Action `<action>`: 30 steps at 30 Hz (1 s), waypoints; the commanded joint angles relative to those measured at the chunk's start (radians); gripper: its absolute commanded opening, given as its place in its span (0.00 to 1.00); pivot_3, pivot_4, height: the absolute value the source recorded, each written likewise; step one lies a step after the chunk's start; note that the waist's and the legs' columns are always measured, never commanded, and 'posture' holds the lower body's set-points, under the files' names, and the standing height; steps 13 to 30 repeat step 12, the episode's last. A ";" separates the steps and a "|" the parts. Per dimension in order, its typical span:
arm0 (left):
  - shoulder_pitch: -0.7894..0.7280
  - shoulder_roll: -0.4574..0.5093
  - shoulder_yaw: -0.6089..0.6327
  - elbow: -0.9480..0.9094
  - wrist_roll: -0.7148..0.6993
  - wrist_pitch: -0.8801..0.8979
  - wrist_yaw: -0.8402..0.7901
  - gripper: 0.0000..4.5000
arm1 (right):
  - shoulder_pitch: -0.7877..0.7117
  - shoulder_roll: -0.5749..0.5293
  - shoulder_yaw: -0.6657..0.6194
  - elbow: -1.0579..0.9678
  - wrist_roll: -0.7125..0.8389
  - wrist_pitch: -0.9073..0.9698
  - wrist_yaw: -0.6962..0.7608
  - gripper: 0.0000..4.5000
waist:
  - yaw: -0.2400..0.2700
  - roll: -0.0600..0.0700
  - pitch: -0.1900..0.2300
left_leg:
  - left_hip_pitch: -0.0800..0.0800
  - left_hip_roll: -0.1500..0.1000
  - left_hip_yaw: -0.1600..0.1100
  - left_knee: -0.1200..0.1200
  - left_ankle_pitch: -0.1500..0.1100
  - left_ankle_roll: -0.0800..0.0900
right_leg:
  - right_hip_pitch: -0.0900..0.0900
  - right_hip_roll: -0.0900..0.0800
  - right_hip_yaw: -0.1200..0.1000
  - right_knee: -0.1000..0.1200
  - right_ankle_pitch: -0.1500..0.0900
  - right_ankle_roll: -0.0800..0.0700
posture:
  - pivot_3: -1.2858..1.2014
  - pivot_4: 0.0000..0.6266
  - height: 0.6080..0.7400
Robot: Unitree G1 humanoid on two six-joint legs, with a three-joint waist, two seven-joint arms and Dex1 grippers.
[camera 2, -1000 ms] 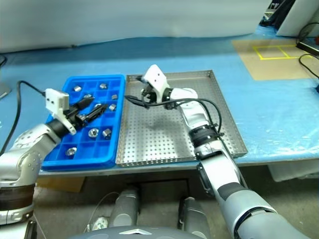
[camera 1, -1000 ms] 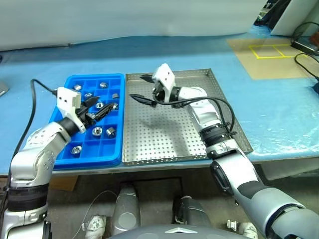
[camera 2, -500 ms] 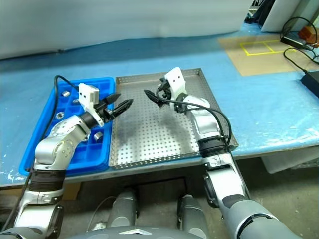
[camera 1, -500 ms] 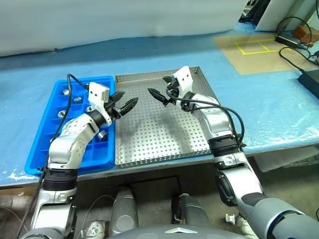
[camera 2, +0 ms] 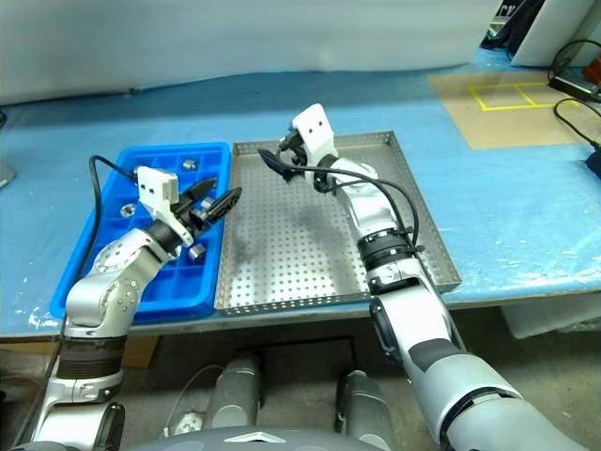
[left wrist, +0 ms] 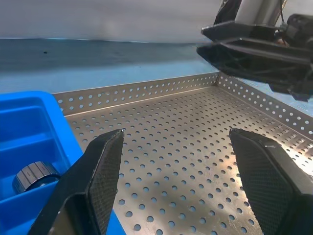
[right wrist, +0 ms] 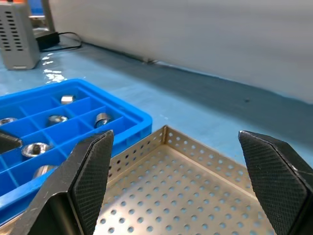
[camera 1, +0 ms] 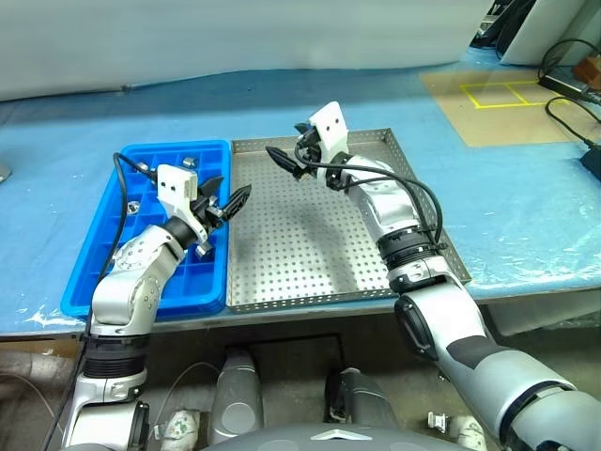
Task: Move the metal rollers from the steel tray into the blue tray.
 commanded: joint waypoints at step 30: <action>-0.180 -0.046 -0.063 0.185 0.040 -0.076 -0.112 0.82 | 0.101 -0.073 -0.007 -0.197 -0.013 0.042 -0.066 0.96 | -0.018 0.000 0.000 | 0.000 -0.001 0.000 0.000 0.001 -0.002 | 0.000 0.000 0.001 0.000 0.000 0.001 | 0.55 0.24 1.00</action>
